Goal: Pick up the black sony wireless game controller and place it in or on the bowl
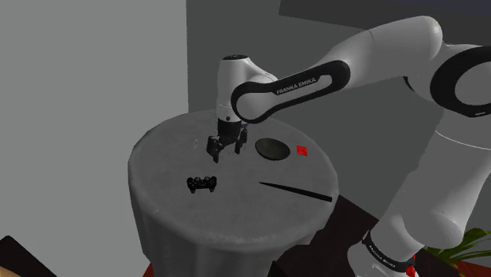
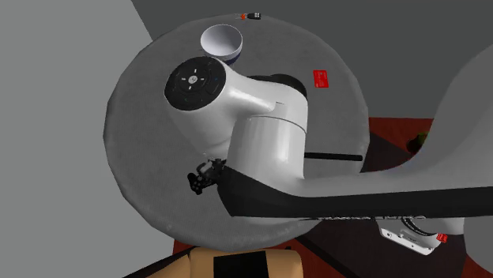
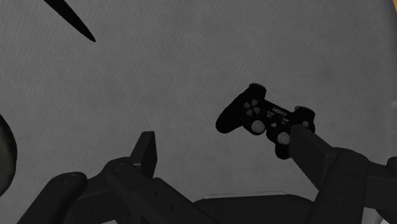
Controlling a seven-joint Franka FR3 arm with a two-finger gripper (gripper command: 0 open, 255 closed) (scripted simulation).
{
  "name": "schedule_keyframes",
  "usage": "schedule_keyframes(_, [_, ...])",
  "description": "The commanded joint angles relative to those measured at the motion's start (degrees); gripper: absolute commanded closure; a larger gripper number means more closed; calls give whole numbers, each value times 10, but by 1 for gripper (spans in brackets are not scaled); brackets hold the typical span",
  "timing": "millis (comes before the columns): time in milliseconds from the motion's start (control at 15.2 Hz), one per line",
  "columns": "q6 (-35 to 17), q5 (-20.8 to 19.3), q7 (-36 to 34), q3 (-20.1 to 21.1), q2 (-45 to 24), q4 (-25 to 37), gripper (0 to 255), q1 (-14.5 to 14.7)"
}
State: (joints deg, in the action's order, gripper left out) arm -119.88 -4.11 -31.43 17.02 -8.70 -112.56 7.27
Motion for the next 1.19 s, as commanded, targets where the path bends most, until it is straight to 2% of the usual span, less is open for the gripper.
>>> schedule_keyframes(0, [-4,-18,-19,2,-47,39,0,11])
schedule_keyframes(594, [20,-81,-78,-10,-259,259,0,78])
schedule_keyframes(1122, [-23,-90,-83,-16,-287,243,0,81])
